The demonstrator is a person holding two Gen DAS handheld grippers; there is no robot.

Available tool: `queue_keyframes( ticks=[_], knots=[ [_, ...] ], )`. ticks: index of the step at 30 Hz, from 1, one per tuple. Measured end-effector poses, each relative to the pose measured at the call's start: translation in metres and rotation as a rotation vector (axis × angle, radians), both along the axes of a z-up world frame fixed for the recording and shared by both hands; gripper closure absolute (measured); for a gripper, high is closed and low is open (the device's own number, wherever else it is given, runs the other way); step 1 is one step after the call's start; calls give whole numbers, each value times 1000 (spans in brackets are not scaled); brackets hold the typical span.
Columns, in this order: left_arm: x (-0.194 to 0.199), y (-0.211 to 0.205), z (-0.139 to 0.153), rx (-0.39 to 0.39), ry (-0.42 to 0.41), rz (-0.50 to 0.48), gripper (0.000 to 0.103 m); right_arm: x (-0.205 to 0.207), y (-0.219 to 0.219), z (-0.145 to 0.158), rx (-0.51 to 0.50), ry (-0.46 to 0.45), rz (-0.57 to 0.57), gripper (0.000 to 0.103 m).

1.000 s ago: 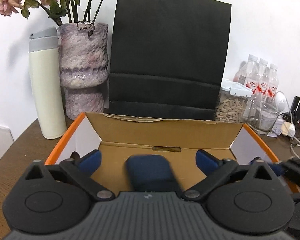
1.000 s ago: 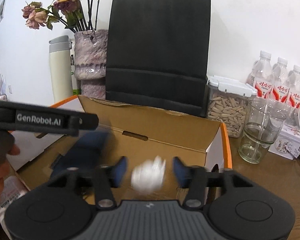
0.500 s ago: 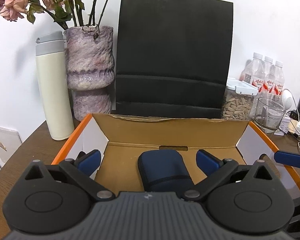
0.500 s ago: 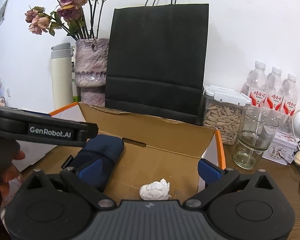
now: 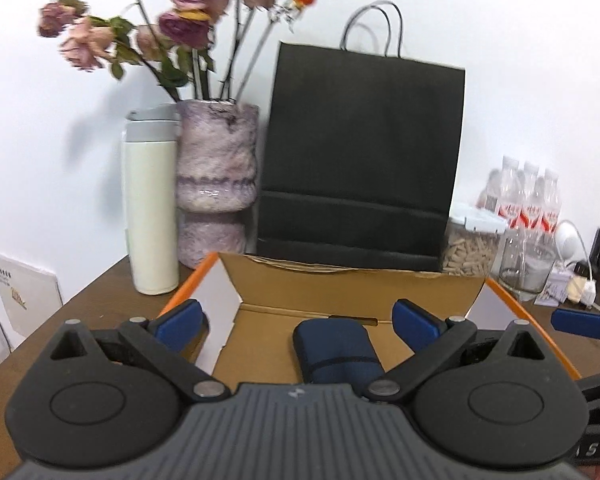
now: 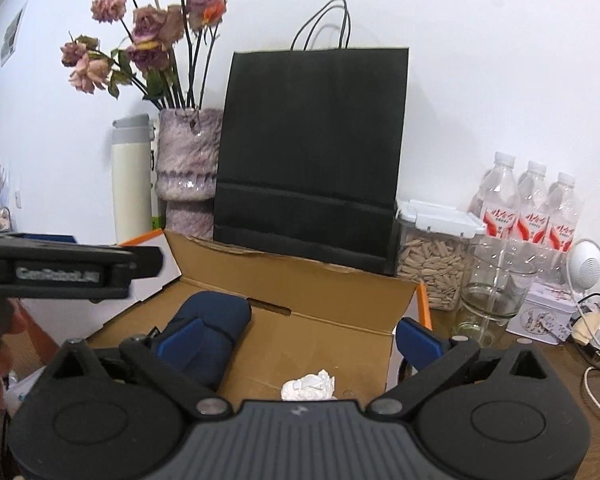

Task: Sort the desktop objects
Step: 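Lower both held items into the cardboard box and open both tools, then grasp the white tissue pack with the left tool while the right tool grasps the plush sheep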

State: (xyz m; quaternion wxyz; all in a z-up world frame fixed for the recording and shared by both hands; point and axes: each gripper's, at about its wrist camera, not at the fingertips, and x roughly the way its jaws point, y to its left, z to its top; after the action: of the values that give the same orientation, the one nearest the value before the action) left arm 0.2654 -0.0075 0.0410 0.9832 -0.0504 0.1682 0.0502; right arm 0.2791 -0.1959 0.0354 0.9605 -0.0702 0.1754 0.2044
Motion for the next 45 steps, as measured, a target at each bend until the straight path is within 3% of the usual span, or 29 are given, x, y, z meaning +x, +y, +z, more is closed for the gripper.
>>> queue_keyframes(
  ticks=[21,29,35,45],
  knots=[
    [-62,-2,-21,45,91,-5,0,-73,-26,-12,3,54,-25,0],
    [-60,-5,-38,64,200,-22,0,-78,-21,-24,-1,147,-13,0],
    [-61,0,-39,38,207,-20,0,-72,-18,-31,24,227,-18,0],
    [-65,0,-39,12,212,-66,0,-72,-18,-34,42,253,-16,3]
  ],
)
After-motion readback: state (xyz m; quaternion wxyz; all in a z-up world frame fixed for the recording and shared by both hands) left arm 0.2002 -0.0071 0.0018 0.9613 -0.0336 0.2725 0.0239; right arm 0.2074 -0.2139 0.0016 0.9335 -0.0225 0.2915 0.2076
